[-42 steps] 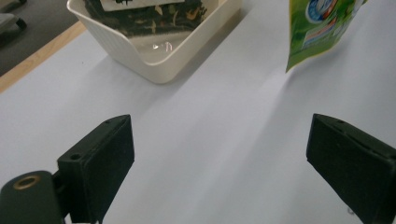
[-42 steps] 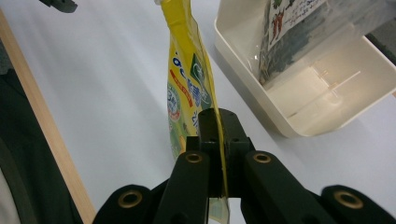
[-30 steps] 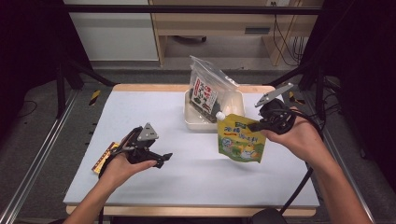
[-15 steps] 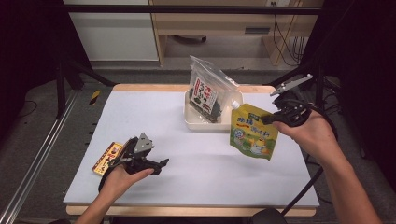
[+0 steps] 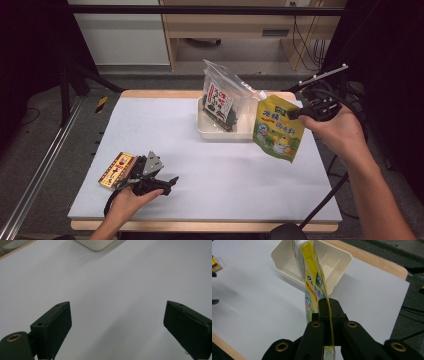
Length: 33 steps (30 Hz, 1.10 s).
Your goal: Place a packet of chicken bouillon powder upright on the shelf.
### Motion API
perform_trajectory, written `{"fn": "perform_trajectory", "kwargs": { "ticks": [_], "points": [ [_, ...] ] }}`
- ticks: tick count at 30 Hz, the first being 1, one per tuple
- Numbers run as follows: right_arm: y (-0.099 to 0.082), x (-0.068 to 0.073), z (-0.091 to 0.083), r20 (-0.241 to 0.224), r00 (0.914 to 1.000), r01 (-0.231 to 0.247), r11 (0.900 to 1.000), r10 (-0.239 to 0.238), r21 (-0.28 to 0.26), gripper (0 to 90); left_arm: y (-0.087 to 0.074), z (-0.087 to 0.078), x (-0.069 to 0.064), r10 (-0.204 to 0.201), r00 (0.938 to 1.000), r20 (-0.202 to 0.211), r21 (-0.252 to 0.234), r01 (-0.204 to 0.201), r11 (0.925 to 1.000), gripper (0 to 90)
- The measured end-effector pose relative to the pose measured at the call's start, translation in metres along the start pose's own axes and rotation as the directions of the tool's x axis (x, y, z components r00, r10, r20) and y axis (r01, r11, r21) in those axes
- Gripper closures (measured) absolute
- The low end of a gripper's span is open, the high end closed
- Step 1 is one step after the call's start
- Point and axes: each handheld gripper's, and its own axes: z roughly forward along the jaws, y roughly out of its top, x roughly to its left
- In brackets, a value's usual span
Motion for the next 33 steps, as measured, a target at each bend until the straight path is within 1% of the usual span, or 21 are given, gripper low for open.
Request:
{"fn": "perform_trajectory", "kwargs": {
  "ticks": [1,4,6,7,12,15,19,20,22,23,25,29,32,33],
  "points": [
    [0.001,-0.001,0.000,0.003,0.9999,-0.011,0.9999,0.011,-0.004,90.0,-0.001,0.001,-0.001,-0.014,0.9999,-0.002,-0.009,0.014,0.9999,7.8],
    [0.004,-0.006,0.001,0.007,0.9990,-0.044,0.9989,0.044,-0.016,90.0,-0.004,0.000,0.000,-0.021,0.9998,-0.005,-0.012,0.021,0.9997,8.0],
    [0.008,-0.011,0.002,0.013,0.9965,-0.082,0.9961,0.082,-0.032,90.0,-0.006,0.001,0.000,-0.028,0.9996,-0.007,-0.015,0.028,0.9995,8.0],
    [0.008,-0.011,0.002,0.013,0.9965,-0.082,0.9961,0.082,-0.032,90.0,-0.007,0.001,0.001,-0.030,0.9995,-0.006,-0.013,0.029,0.9995,8.0],
    [0.017,-0.018,0.008,0.015,0.9914,-0.129,0.9902,0.130,-0.053,90.0,-0.010,0.002,-0.001,-0.025,0.9997,0.007,-0.003,0.025,0.9997,7.8],
    [0.023,-0.020,0.011,0.026,0.9890,-0.144,0.9873,0.146,-0.067,90.0,-0.011,0.003,-0.002,-0.025,0.9996,0.008,-0.001,0.025,0.9997,7.8],
    [0.030,-0.020,0.013,0.033,0.9865,-0.157,0.9835,0.160,-0.090,90.0,-0.012,0.005,-0.003,-0.029,0.9995,0.011,0.004,0.029,0.9996,7.8],
    [0.034,-0.019,0.015,0.033,0.9853,-0.164,0.9818,0.168,-0.096,90.0,-0.012,0.006,-0.003,-0.030,0.9995,0.012,0.004,0.030,0.9995,7.8],
    [0.037,-0.019,0.016,0.036,0.9849,-0.165,0.9815,0.169,-0.097,90.0,-0.012,0.006,-0.003,-0.030,0.9995,0.013,0.003,0.030,0.9996,7.8],
    [0.042,-0.019,0.018,0.036,0.9825,-0.178,0.9786,0.183,-0.103,90.0,-0.012,0.006,-0.004,-0.030,0.9995,0.011,0.001,0.030,0.9996,7.8],
    [0.044,-0.019,0.019,0.037,0.9811,-0.185,0.9770,0.190,-0.105,90.0,-0.012,0.006,-0.004,-0.033,0.9994,0.011,-0.003,0.033,0.9994,7.9],
    [0.055,-0.021,0.027,0.029,0.9746,-0.217,0.9683,0.222,-0.123,90.0,-0.012,0.006,-0.004,-0.028,0.9995,0.011,0.000,0.028,0.9996,7.9],
    [0.062,-0.021,0.034,0.027,0.9711,-0.232,0.9638,0.237,-0.132,90.0,-0.012,0.006,-0.004,-0.021,0.9997,0.012,0.001,0.021,0.9998,7.9],
    [0.064,-0.021,0.037,0.028,0.9711,-0.231,0.9636,0.237,-0.134,90.0,-0.012,0.006,-0.004,-0.019,0.9997,0.011,0.002,0.019,0.9998,7.9]
  ]
}}
